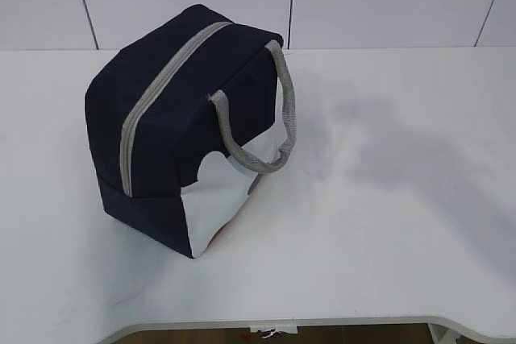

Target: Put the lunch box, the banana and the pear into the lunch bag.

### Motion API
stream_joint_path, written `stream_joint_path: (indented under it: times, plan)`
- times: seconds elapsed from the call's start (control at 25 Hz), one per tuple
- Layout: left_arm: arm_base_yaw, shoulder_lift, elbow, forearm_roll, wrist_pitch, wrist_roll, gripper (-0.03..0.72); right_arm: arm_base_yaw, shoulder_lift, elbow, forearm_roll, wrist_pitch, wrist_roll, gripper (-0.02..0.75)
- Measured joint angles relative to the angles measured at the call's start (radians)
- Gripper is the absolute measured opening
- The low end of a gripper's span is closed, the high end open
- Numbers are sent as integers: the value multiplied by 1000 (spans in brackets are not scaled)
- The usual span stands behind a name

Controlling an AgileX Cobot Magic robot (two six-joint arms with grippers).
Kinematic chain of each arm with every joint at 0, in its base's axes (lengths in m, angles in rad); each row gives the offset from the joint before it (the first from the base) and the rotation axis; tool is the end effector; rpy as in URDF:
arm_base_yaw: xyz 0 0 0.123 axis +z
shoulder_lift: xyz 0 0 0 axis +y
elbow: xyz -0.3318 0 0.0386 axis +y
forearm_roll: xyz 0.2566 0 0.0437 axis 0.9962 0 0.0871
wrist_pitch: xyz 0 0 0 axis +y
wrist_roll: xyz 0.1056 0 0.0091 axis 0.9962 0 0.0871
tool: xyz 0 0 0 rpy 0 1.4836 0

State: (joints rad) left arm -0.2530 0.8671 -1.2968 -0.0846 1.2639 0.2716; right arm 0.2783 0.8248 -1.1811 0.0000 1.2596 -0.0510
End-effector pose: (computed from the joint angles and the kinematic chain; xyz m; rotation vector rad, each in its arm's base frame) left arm 0.1018 -0.0351 0.4758 0.6113 2.2336 -0.0970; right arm 0.0970 0.0277 0.4460 -0.3917 2.3573 0.1074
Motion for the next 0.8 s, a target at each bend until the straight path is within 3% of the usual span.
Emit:
stream_joint_path:
  times: [0.4,0.8]
  plan:
    - [0,-358,259,-30,-16,-5,246,0,-317,291,-41,6,0,421]
    - [0,-614,518,-56,-79,-18,244,0,-630,459,-45,-14,0,419]
